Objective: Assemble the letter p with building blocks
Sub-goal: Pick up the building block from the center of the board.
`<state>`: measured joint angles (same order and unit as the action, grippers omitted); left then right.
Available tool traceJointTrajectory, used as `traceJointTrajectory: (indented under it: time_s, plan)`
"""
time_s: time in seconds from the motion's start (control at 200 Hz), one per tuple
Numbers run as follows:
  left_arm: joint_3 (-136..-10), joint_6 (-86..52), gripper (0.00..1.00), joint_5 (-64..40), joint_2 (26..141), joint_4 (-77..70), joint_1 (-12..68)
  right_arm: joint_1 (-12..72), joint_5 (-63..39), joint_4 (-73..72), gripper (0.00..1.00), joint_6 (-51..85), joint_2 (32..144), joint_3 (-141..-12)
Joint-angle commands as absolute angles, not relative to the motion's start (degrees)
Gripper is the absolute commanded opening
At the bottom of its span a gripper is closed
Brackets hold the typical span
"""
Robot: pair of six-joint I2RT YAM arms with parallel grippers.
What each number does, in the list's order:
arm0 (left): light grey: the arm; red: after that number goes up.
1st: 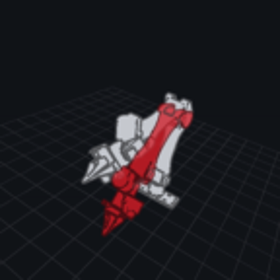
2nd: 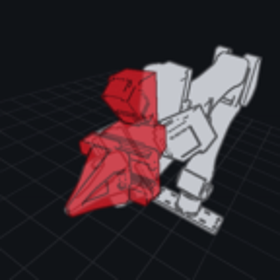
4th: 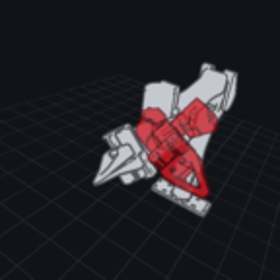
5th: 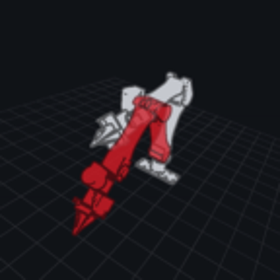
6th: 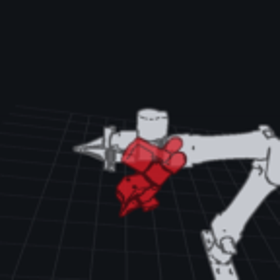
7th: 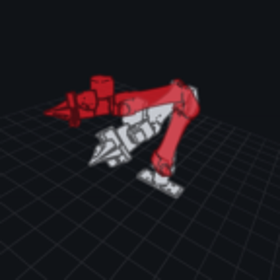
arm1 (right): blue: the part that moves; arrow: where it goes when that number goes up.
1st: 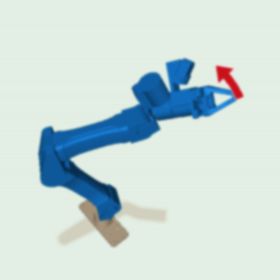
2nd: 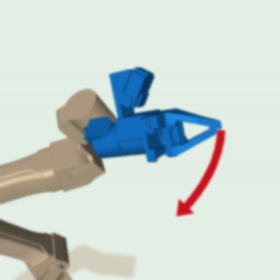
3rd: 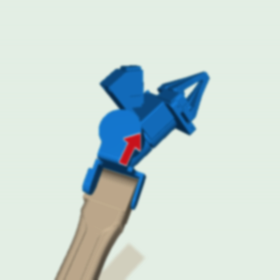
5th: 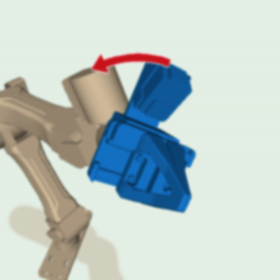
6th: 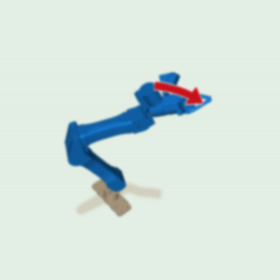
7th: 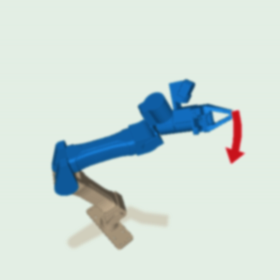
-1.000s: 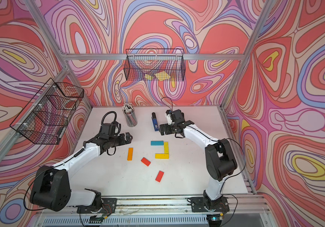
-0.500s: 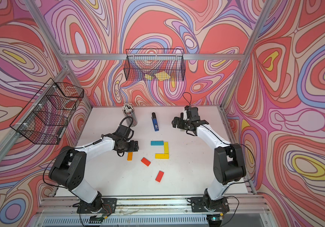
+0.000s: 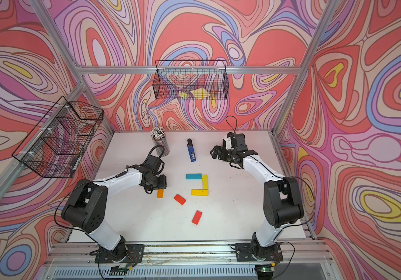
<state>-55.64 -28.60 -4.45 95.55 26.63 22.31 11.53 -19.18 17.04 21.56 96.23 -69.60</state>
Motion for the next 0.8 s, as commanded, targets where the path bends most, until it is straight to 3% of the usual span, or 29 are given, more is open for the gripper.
traceJointTrajectory:
  time_s: [0.0,0.351,0.486,0.621,0.791]
  plan:
    - [-55.81,-29.82,0.58,-3.68,96.50,28.89,22.59,10.99,-20.72,15.53,0.98,21.79,96.91,-69.05]
    - [-55.99,-30.07,0.52,-2.84,98.36,29.44,22.73,10.40,-22.92,14.59,0.98,22.39,97.30,-68.64]
    - [-55.87,-30.06,0.36,-2.72,98.39,29.49,22.76,10.29,-23.36,14.15,0.98,22.76,97.42,-68.29]
    - [-55.72,-30.31,0.11,-3.41,98.48,29.36,22.80,10.11,-23.59,14.02,0.98,22.94,97.38,-68.20]
    - [-55.94,-30.77,0.04,-2.74,96.86,29.38,22.86,9.68,-22.94,14.39,0.98,22.94,97.40,-68.20]
